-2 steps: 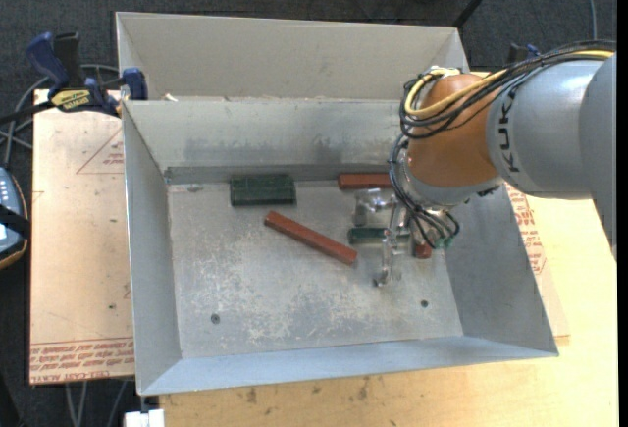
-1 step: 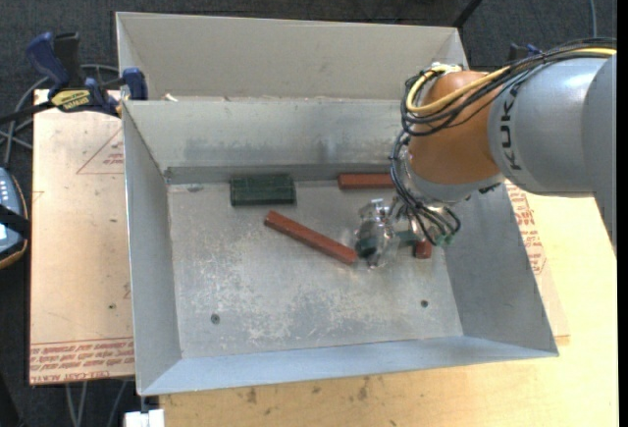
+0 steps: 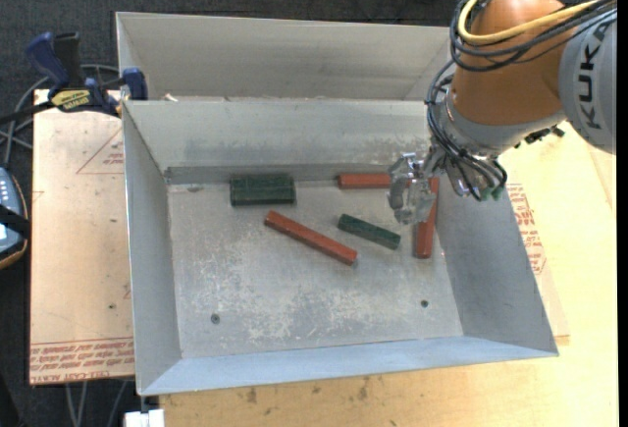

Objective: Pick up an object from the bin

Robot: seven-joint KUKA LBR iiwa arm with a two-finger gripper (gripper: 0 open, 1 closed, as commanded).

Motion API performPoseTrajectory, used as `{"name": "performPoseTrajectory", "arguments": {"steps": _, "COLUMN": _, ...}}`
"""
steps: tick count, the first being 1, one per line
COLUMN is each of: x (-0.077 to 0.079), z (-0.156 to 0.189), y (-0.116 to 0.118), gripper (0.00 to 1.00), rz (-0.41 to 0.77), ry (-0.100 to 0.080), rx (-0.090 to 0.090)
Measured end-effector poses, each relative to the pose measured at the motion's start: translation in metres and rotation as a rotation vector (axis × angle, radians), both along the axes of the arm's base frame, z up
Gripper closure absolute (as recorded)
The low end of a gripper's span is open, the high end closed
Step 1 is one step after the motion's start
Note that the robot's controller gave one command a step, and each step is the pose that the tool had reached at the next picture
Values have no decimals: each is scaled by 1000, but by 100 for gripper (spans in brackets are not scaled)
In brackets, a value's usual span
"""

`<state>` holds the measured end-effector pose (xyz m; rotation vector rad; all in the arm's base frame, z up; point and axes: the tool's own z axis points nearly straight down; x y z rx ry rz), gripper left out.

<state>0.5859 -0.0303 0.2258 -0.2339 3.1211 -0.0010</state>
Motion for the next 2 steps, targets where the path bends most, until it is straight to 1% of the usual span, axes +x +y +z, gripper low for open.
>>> {"name": "performPoseTrajectory", "arguments": {"steps": 1, "x": -1, "z": -5, "y": 0, "gripper": 0, "rz": -1, "ry": 8, "rx": 1}}
{"name": "performPoseTrajectory", "arguments": {"steps": 2, "x": 18, "z": -159, "y": 25, "gripper": 0, "rz": -28, "ry": 13, "rx": 3}}
